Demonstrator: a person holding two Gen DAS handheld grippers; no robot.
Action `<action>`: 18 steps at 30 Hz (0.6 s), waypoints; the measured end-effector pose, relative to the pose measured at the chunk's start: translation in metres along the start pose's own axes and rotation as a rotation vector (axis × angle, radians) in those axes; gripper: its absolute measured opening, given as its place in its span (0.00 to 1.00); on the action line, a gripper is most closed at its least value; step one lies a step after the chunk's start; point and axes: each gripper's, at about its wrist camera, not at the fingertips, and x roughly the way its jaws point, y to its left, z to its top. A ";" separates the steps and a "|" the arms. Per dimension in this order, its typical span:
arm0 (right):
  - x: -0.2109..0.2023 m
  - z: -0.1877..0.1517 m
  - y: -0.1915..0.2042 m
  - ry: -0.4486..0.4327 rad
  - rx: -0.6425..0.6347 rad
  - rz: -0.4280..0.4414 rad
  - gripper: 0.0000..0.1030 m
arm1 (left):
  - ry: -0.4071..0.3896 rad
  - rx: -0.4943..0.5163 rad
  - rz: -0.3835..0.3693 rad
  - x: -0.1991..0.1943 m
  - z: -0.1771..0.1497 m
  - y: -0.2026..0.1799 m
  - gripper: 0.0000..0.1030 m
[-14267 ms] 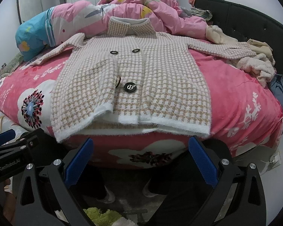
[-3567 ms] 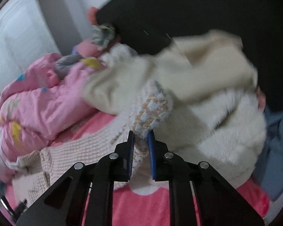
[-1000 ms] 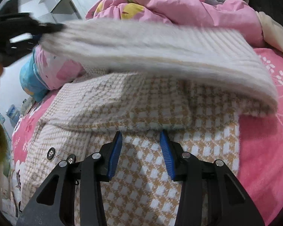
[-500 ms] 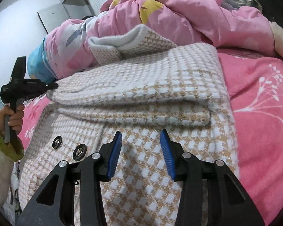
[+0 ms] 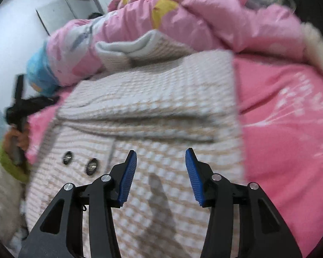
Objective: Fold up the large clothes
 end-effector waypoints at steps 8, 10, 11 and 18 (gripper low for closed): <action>-0.005 0.072 -0.016 -0.110 0.046 -0.048 0.35 | 0.122 0.147 -0.030 0.034 -0.002 -0.055 0.25; 0.024 0.074 -0.019 -0.063 0.040 -0.030 0.32 | 0.162 0.142 0.004 0.057 -0.013 -0.053 0.25; 0.041 0.069 -0.022 -0.021 0.037 -0.041 0.32 | 0.153 0.133 0.003 0.061 -0.017 -0.050 0.25; 0.066 0.051 -0.026 0.083 0.051 -0.093 0.31 | 0.126 0.134 -0.015 0.054 -0.019 -0.042 0.25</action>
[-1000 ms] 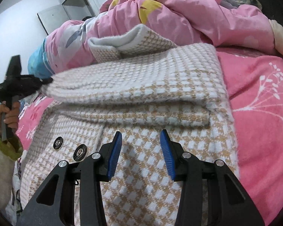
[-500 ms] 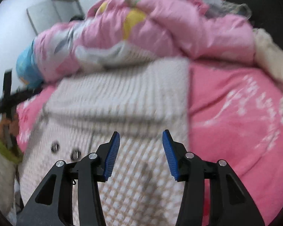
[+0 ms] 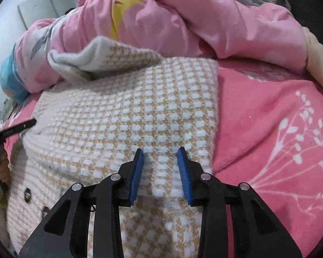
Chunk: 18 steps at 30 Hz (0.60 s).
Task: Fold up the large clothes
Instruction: 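Move both open tools down to the coat hem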
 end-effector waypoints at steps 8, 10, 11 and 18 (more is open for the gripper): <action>-0.116 -0.044 0.017 -0.036 0.038 0.023 0.55 | -0.035 0.029 0.071 -0.088 -0.021 -0.015 0.56; -0.142 -0.065 0.020 -0.048 0.033 0.036 0.61 | -0.053 0.042 0.068 -0.121 -0.041 -0.019 0.61; -0.150 -0.075 0.022 -0.051 0.033 0.038 0.65 | -0.055 0.050 0.068 -0.131 -0.050 -0.021 0.64; -0.183 -0.192 0.039 -0.022 0.076 -0.007 0.67 | -0.028 0.084 0.095 -0.181 -0.156 -0.041 0.70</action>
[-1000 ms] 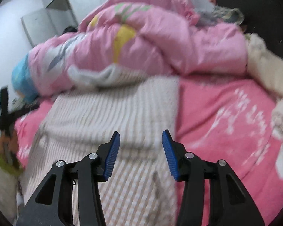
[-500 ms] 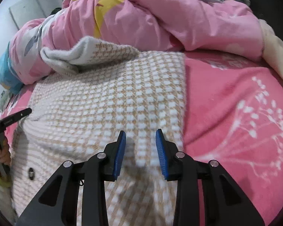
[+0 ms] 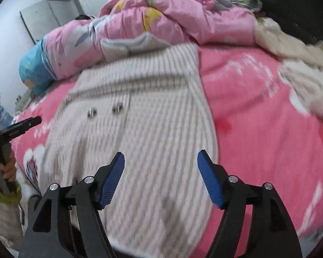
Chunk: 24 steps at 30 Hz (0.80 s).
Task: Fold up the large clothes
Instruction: 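Move both open tools down to the coat hem, then grasp the hem with both tools and lift it toward the collar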
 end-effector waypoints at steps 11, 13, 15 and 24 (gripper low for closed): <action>-0.001 -0.068 -0.005 0.066 0.139 0.021 0.67 | 0.033 -0.068 0.091 -0.002 -0.108 -0.003 0.71; -0.005 -0.068 -0.005 0.052 0.156 0.027 0.67 | 0.018 -0.108 0.064 -0.009 -0.113 0.006 0.71; -0.005 -0.070 -0.011 0.049 0.181 0.038 0.67 | -0.001 -0.138 0.041 -0.016 -0.117 0.015 0.71; 0.013 -0.076 -0.045 0.082 0.362 0.263 0.67 | -0.036 -0.229 -0.217 -0.039 -0.157 0.058 0.65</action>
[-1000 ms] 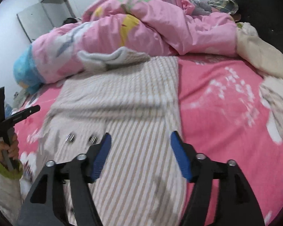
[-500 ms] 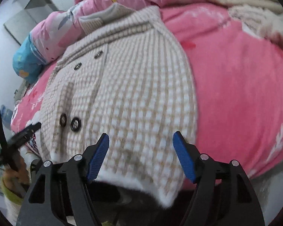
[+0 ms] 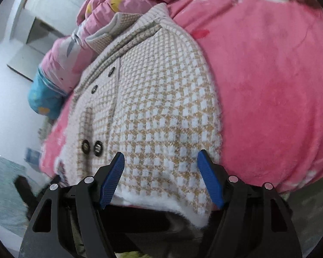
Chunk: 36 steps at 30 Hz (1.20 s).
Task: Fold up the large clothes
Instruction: 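Grasp the hem with both tools and lift it toward the collar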
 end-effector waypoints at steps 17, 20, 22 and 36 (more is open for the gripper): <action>-0.002 -0.025 -0.036 0.015 0.123 0.128 0.36 | 0.139 -0.177 -0.139 0.049 -0.011 0.003 0.41; 0.003 -0.029 -0.033 0.023 0.094 0.132 0.36 | 0.156 -0.215 -0.198 0.047 -0.016 0.005 0.41; 0.005 -0.032 -0.032 0.042 0.087 0.141 0.36 | 0.171 -0.219 -0.174 0.052 -0.018 0.004 0.40; 0.007 -0.038 -0.074 0.044 0.259 0.276 0.39 | 0.189 -0.233 -0.124 0.058 -0.020 0.005 0.41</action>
